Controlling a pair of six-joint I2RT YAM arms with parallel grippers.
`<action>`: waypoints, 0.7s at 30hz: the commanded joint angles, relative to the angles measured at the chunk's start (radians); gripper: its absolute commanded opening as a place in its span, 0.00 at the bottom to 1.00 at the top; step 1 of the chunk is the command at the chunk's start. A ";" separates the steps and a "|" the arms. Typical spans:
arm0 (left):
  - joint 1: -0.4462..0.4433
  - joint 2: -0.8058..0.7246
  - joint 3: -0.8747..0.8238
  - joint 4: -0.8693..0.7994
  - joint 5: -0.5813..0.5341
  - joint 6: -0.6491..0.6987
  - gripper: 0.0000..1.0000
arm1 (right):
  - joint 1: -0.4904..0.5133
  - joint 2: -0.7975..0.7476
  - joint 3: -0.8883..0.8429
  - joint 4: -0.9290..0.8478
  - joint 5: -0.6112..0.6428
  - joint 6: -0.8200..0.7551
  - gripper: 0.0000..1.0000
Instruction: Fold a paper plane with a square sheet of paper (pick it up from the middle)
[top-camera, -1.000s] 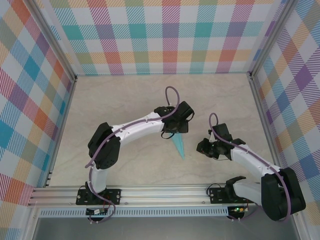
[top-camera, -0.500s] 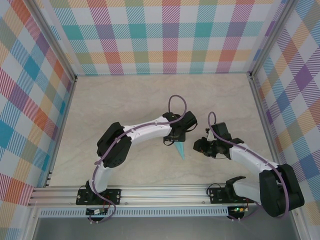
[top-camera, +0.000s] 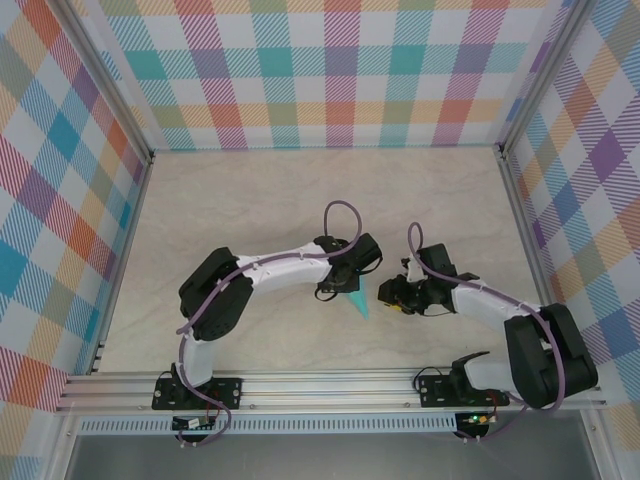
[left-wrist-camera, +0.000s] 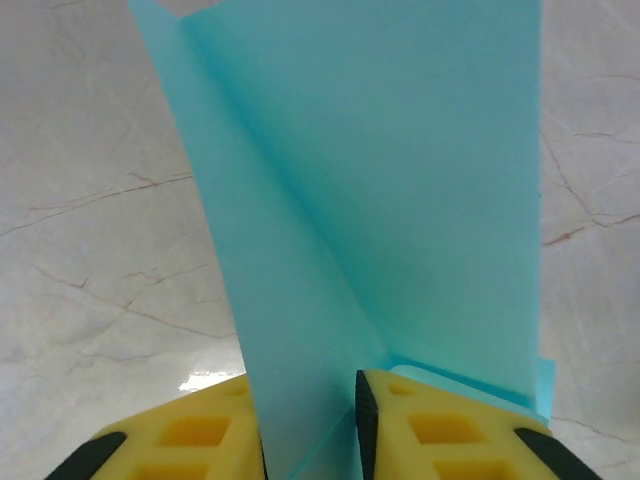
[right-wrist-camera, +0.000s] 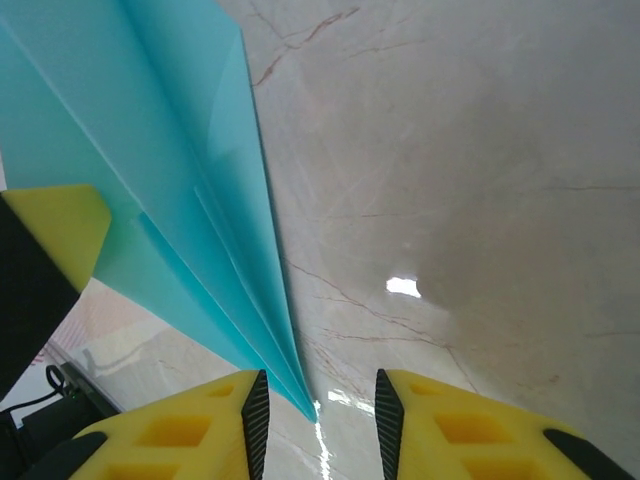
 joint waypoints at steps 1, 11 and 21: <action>0.005 -0.070 -0.049 0.066 -0.014 -0.011 0.20 | 0.009 0.030 0.043 0.060 -0.081 -0.035 0.38; 0.016 -0.101 -0.126 0.133 0.001 -0.010 0.04 | 0.061 0.173 0.152 0.075 -0.126 -0.086 0.44; 0.024 -0.119 -0.159 0.159 0.006 -0.014 0.04 | 0.089 0.269 0.219 0.077 -0.139 -0.132 0.51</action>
